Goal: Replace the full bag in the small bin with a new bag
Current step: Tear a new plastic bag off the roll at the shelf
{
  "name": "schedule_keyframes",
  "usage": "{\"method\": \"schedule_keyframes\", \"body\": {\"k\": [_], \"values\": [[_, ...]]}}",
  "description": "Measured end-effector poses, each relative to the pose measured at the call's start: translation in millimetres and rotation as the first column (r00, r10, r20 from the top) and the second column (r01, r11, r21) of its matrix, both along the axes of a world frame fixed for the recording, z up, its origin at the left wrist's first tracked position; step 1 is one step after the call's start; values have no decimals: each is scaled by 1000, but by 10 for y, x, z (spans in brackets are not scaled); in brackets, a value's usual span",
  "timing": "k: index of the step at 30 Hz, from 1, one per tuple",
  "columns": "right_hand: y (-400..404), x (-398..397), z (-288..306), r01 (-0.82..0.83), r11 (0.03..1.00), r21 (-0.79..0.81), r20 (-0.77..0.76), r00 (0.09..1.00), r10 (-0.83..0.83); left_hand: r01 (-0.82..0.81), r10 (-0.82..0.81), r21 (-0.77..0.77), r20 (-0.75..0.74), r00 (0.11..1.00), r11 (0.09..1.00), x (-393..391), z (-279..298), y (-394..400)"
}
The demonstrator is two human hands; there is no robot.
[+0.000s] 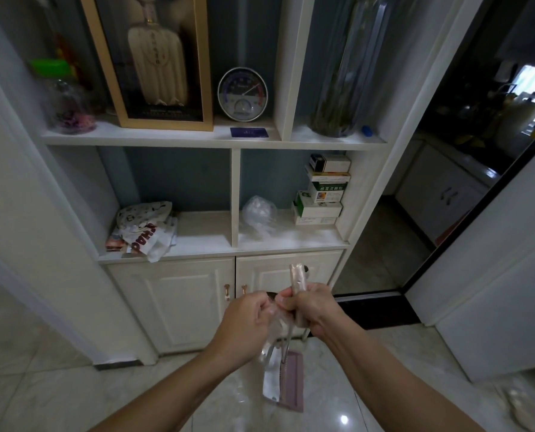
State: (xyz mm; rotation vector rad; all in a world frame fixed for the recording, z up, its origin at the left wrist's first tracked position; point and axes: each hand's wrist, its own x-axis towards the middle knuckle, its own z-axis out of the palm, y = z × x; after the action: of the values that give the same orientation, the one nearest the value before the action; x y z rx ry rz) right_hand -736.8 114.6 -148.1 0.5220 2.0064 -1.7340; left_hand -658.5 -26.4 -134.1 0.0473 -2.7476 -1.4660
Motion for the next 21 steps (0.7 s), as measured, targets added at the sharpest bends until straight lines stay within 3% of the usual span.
{"method": "schedule_keyframes", "body": {"k": [3, 6, 9, 17, 21], "values": [[283, -65, 5, 103, 995, -10, 17, 995, -103, -22, 22, 25, -16, 1000, 999, 106, 154, -88], [253, -96, 189, -73, 994, -84, -38, 997, 70, -139, 135, 83, 50, 990, 987, 11, 159, -296], [77, -217, 311, -108, 981, -160, -85, 992, 95, -189, 178, 141, 85, 980, 972, -55, 108, -352], [28, -290, 228, -48, 973, -227, 74, 995, 66, -212, 110, 398, 265, 958, 893, -174, 118, -472], [-62, -297, 207, 63, 936, -347, 180, 984, 1, -129, 70, 338, 183, 981, 932, -241, 132, -611]]}}
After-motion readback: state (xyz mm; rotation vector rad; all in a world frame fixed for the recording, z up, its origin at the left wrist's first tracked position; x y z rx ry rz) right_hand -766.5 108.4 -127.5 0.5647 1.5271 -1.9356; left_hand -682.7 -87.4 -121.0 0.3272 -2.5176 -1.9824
